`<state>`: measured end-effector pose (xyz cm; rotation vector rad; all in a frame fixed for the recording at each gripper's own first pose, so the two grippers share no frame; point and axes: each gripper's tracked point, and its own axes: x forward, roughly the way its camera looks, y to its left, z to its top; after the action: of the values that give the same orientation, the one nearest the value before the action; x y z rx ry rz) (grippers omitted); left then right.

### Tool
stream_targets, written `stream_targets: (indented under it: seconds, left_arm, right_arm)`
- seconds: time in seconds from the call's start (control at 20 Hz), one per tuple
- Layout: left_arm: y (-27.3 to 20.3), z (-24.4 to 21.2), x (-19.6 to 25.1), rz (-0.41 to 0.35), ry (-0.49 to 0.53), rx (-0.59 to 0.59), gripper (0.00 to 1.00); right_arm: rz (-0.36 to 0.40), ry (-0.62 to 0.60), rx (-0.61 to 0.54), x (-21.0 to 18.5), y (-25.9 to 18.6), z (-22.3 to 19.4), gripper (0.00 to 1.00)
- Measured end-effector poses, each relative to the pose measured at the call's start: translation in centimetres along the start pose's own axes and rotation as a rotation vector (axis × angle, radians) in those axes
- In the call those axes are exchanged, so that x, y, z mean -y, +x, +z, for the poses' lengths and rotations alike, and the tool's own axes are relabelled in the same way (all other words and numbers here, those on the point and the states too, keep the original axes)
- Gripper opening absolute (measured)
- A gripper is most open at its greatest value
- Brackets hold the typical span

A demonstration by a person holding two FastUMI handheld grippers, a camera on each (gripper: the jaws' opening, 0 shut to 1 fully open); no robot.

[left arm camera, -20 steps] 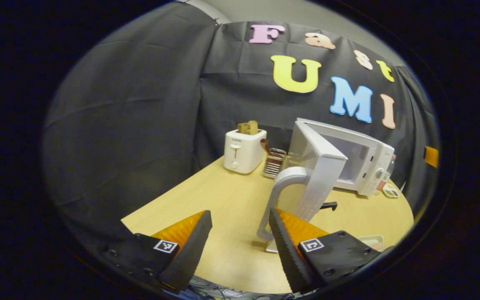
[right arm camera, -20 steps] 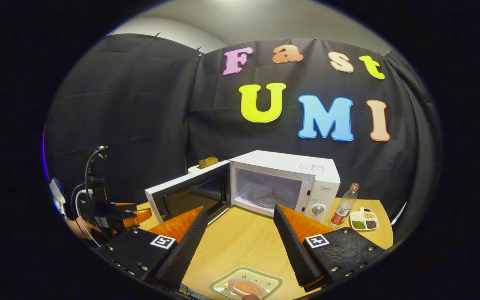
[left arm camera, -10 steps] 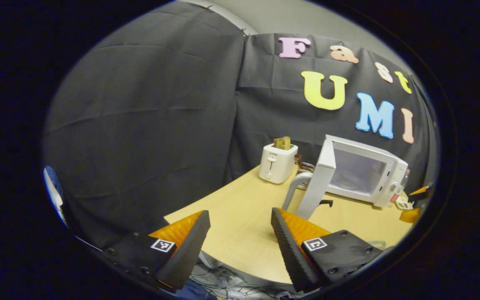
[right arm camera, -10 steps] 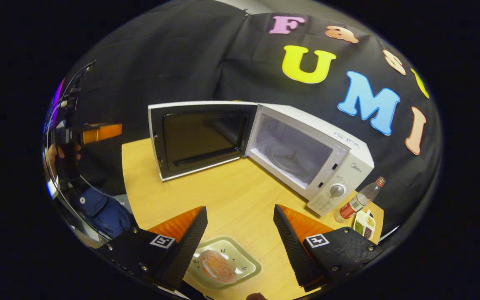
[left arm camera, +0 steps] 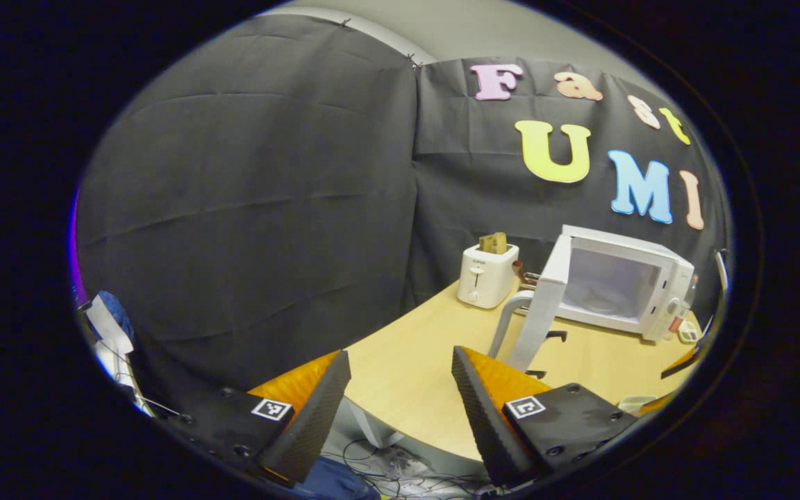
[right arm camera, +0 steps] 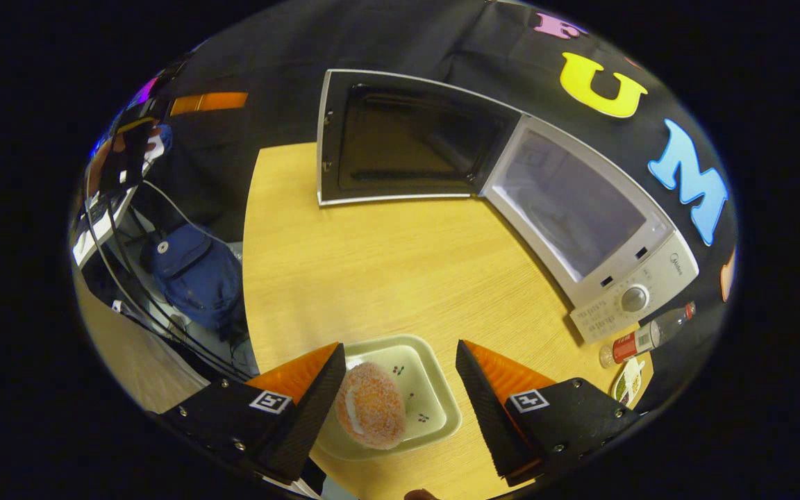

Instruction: Open the microwave oven with the left hand, put the food in, and close the microwave oven.

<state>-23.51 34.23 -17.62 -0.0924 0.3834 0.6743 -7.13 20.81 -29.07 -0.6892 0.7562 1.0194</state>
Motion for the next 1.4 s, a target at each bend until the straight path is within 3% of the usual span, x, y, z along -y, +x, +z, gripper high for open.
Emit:
stream_targets:
  seconds: [0.4,0.85,0.95,1.15,1.2,1.4]
  left_arm:
    - [0.0,0.8,2.4,-0.024,0.029,0.014,0.96]
    - [-0.7,1.4,3.7,-0.047,0.040,0.026,0.95]
    - [-0.9,1.5,3.6,-0.043,0.044,0.029,0.95]
    - [-1.2,1.6,3.2,-0.032,0.044,0.031,0.94]
    - [-1.2,1.7,3.2,-0.030,0.040,0.031,0.94]
    - [-1.2,1.7,3.2,-0.024,0.028,0.030,0.94]
  right_arm:
    - [0.090,-0.021,-0.123,-1.7,0.8,-4.0,0.97]
    - [0.109,-0.077,-0.209,-2.5,1.3,-7.4,0.94]
    - [0.108,-0.062,-0.205,-2.4,1.5,-7.3,0.82]
    - [0.082,-0.061,-0.158,-1.6,1.2,-5.8,0.76]
    - [0.075,-0.066,-0.135,-1.3,0.9,-5.1,0.70]
    - [-0.006,-0.121,-0.043,1.4,0.4,-1.0,0.69]
